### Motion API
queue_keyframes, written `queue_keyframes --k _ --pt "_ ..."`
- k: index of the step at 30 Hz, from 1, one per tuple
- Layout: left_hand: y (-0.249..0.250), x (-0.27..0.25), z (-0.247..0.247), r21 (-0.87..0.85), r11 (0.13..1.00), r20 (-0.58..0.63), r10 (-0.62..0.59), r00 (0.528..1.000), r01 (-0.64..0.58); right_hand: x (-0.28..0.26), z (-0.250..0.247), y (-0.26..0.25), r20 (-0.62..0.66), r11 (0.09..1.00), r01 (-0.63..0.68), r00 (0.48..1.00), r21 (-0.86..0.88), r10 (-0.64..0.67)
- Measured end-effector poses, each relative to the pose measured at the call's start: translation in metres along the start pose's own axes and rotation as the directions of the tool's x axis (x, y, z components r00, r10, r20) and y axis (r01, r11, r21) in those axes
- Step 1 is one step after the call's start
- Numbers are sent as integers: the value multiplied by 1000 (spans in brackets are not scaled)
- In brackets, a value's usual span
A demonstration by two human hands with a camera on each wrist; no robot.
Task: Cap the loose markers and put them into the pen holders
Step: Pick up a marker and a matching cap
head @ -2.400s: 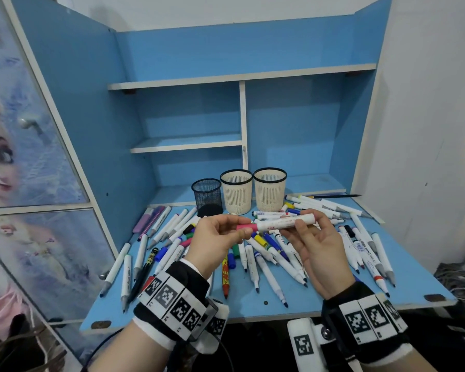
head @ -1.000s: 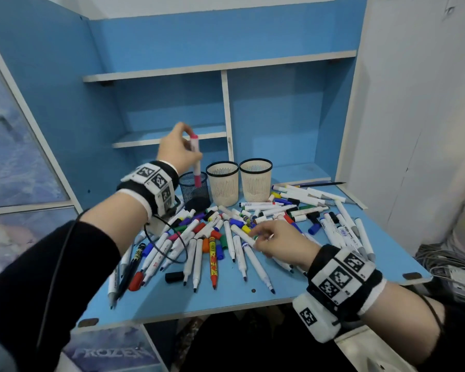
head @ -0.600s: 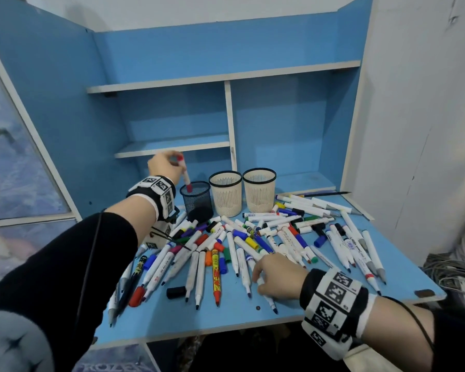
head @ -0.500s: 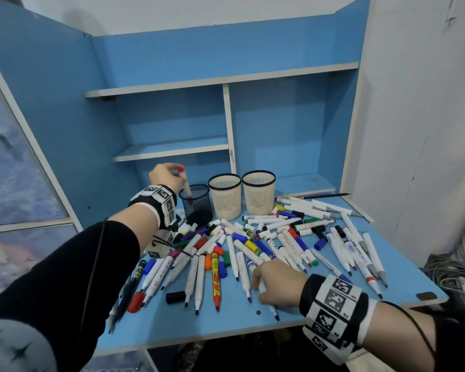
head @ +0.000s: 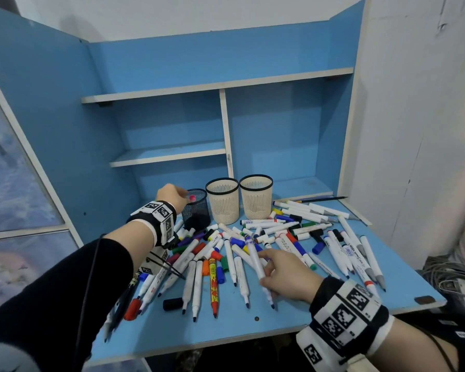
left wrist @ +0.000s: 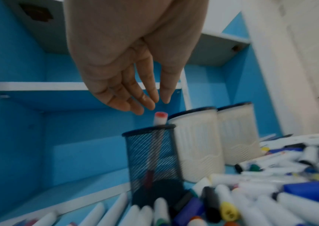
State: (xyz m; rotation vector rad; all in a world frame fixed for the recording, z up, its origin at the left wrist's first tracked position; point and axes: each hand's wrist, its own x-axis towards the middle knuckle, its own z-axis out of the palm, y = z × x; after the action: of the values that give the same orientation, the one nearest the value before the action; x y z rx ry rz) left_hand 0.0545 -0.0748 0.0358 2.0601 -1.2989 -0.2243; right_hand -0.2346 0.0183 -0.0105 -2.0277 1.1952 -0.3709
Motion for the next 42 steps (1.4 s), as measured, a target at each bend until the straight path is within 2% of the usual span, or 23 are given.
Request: queue_keyframes --k 3,6,9,12,14,16,21,25,28,30,33,39,42 --pt "6 -15 -4 -11 994 3 107 994 -107 -1 -5 0 -72 949 20 997 314 3" --pt "15 -42 -9 36 974 129 219 967 -225 -2 -8 -2 -153 861 82 988 502 -6" --pt "18 -74 -9 162 918 374 283 883 -362 -3 -6 -6 -208 800 141 978 584 -20" --pt "12 -100 2 250 858 569 246 785 -450 -4 0 -9 -239 737 177 971 652 -23" --pt "6 -111 10 281 828 662 199 723 -485 -3 5 -10 -254 705 190 967 683 -14" --pt "0 -117 16 294 807 707 178 685 -513 -4 9 -10 -270 688 200 963 698 -6" --pt "-5 -123 23 280 782 692 238 681 -557 -7 7 -4 -294 663 208 956 720 19" --pt "-3 -128 27 290 751 734 224 641 -594 -8 0 3 -322 638 214 945 740 56" --pt "-1 -128 31 291 754 727 226 649 -589 -8 -6 10 -355 628 215 929 748 104" --pt "0 -127 34 298 756 732 211 648 -583 -9 -10 18 -382 617 222 914 755 139" --pt "5 -125 38 341 714 747 189 637 -612 -10 -19 32 -412 585 226 887 779 206" --pt "35 -106 44 379 678 800 101 591 -630 -11 -33 51 -447 560 238 852 793 271" --pt "61 -94 49 398 658 771 137 622 -639 -14 -38 56 -455 536 253 844 806 285"
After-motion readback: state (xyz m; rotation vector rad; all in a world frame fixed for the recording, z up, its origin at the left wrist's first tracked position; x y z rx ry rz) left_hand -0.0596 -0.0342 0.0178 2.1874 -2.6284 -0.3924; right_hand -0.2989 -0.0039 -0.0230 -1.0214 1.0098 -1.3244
